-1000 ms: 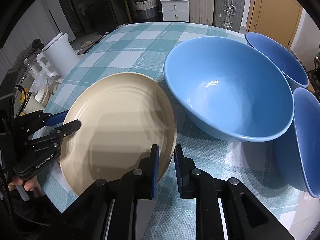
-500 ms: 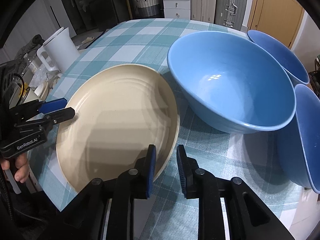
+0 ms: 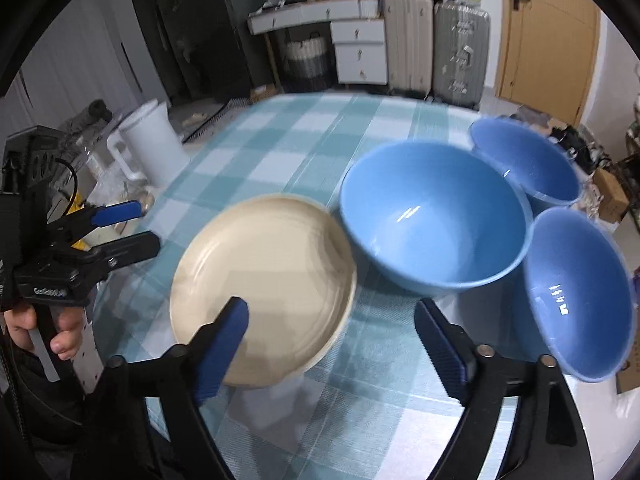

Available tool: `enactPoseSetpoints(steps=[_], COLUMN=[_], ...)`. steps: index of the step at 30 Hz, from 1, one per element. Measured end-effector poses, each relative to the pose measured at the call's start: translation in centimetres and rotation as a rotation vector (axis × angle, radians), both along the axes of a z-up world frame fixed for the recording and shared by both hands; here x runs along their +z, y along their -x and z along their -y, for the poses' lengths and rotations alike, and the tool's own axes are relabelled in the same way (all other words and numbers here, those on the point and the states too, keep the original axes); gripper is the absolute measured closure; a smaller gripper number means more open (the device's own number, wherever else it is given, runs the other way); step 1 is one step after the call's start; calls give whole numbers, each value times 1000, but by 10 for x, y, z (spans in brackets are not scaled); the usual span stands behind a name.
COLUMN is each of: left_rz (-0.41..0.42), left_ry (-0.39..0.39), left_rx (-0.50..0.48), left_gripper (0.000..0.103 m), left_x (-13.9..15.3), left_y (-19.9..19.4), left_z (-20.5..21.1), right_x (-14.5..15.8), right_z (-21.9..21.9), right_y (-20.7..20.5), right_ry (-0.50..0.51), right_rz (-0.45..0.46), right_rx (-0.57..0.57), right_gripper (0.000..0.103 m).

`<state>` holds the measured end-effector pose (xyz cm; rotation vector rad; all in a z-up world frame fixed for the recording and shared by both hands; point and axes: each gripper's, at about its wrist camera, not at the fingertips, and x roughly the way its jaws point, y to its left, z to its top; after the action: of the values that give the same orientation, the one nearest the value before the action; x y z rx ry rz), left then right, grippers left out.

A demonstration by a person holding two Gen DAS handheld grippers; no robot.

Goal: Organize plates and bowls
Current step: 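Open both tools to release the stacked cream plates, then move both open tools over the light-blue bowls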

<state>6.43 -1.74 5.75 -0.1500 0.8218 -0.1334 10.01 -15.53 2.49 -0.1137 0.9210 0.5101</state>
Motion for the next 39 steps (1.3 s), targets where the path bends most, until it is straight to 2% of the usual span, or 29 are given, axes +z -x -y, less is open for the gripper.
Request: enactPoseSetpoints(steps=[2,5,8,13,18,26,39], left_rz=[21,41,57,78,88,75,42], left_ry=[9,17,24,15,14,15,-8], left_rx=[-10,-12,-15,-9,-12,-43,-117], left_gripper=[1,1,1,1,1,1,1], left_x=[13,31,47,66,77,82,76], left_y=[-1,-5,-10,-23,-39,-71,-137], left_z=[2,4,8,16,26,49,95], right_x=[13,31,49,68,85,106,116], right_z=[7,19,36,69,96,123,156], right_y=[3,5,6,4,0,-4,-33], right_ry=[-12,-35,-63,-141,-160,-164,-183], right_rz=[29,65,109,114,148,181,192], right_rx=[-16,-44,-100,-166,-213,-251,-328], right_gripper=[14,0,1,1,1,1,1])
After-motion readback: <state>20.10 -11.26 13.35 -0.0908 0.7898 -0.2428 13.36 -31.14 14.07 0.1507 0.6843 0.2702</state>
